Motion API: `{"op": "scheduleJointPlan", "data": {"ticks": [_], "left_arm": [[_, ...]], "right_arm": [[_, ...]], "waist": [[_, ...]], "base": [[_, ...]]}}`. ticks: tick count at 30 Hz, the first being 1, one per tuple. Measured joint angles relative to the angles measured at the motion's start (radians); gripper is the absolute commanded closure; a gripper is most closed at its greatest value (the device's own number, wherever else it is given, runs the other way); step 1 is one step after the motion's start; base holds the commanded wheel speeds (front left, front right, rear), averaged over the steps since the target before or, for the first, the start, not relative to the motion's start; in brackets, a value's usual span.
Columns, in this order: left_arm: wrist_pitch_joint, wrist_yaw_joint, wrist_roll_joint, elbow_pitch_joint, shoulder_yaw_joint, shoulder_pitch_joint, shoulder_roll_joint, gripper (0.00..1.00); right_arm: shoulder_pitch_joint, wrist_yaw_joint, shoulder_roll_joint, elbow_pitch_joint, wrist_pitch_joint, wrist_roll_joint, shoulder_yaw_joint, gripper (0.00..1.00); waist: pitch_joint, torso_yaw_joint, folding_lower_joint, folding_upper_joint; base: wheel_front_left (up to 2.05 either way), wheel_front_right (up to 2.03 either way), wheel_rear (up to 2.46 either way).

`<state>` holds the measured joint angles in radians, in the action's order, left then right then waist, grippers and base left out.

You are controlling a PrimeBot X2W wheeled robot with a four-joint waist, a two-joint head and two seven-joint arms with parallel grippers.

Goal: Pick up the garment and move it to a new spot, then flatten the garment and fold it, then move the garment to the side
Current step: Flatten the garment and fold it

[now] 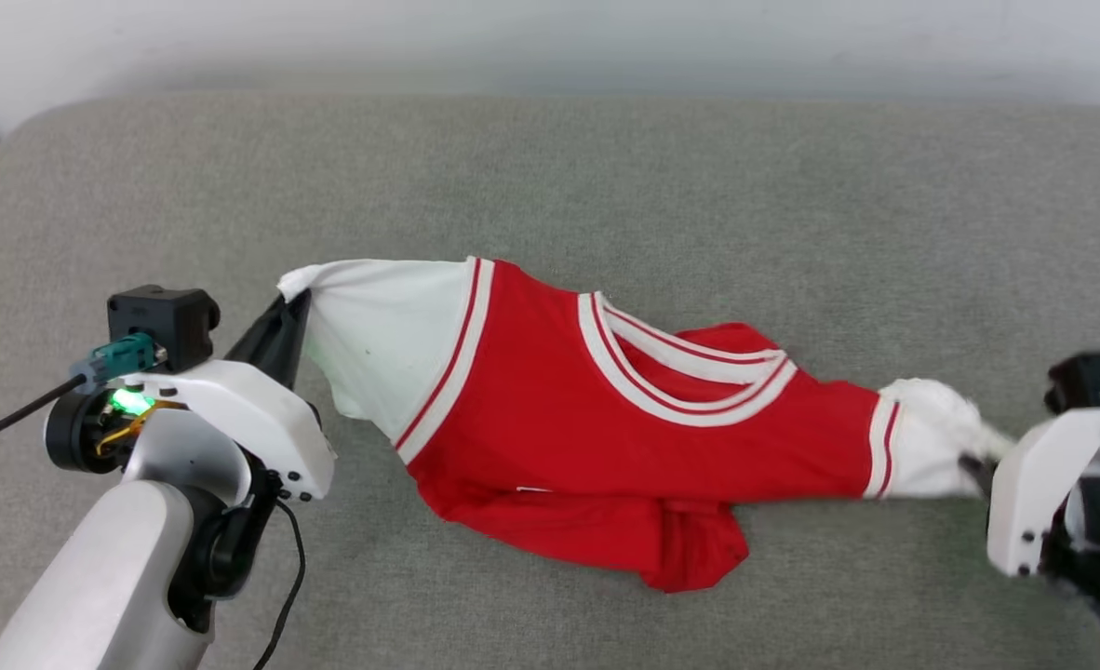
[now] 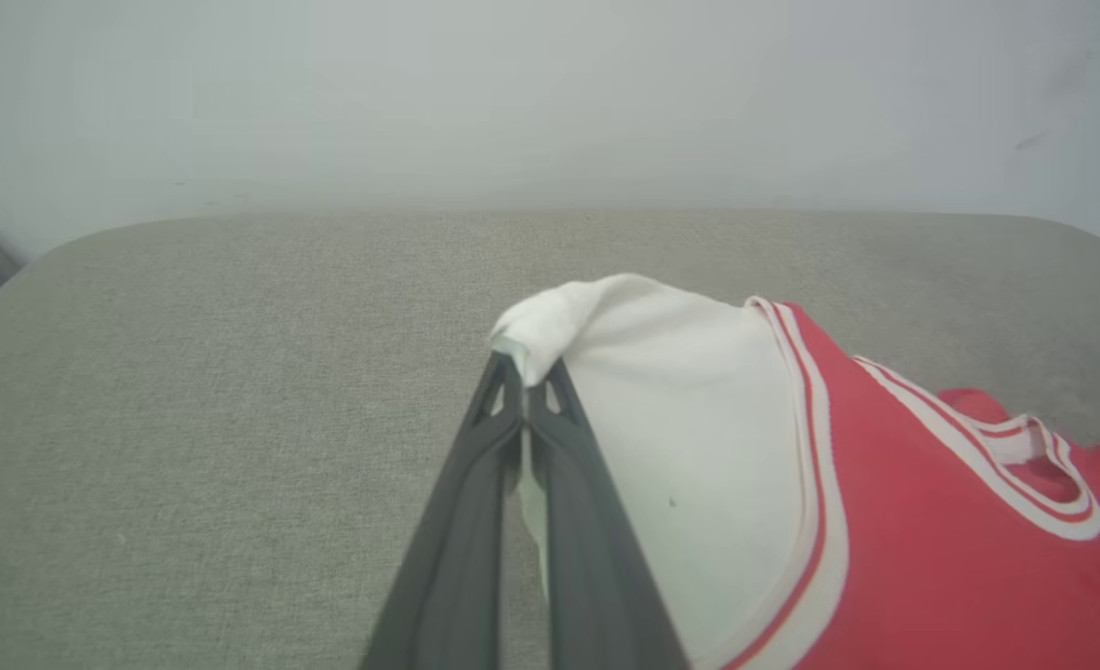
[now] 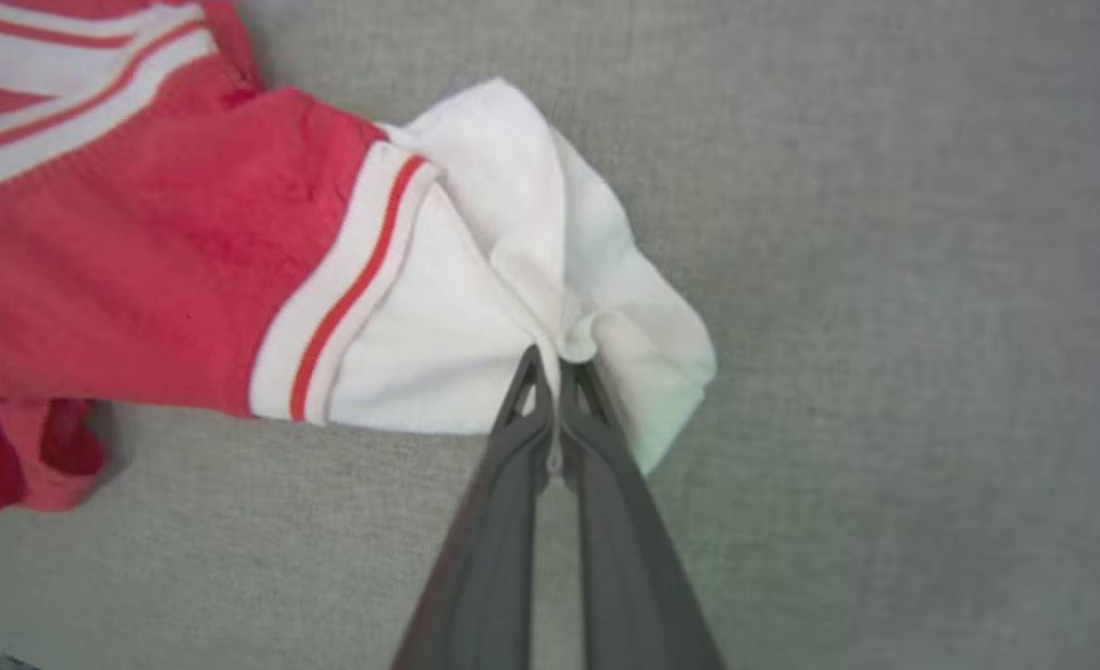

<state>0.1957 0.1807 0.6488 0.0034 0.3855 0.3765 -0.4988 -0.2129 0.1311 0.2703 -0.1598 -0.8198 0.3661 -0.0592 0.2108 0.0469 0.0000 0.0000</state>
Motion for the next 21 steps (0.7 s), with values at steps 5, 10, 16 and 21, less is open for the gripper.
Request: {"op": "scheduleJointPlan", "data": {"ticks": [5,10,16,21], "left_arm": [[-0.026,-0.001,-0.002,0.033,-0.023,0.032,-0.008,1.0],[-0.027,-0.032,0.007,0.127,-0.043,0.135,-0.023,1.0],[-0.043,-0.093,0.005,0.292,-0.046,0.328,-0.013,1.0],[-0.081,-0.134,-0.003,0.426,-0.049,0.521,0.017,1.0]], "right_arm": [[-0.093,0.0,0.027,0.018,0.1,-0.03,0.007,1.0],[-0.234,0.0,0.04,-0.045,0.124,-0.043,0.037,1.0],[-0.426,0.0,0.072,-0.156,0.159,-0.052,0.083,1.0],[-0.607,0.001,0.101,-0.225,0.208,-0.062,0.106,1.0]], "waist": [[-0.051,-0.024,0.0001,0.0],[-0.092,-0.057,0.0,0.0],[-0.095,-0.077,0.0,0.0],[-0.048,-0.076,0.0,0.0]], "base": [[0.0,0.0,0.0],[0.0,0.0,0.0],[0.0,0.0,0.0],[0.0,0.0,0.0]]}}
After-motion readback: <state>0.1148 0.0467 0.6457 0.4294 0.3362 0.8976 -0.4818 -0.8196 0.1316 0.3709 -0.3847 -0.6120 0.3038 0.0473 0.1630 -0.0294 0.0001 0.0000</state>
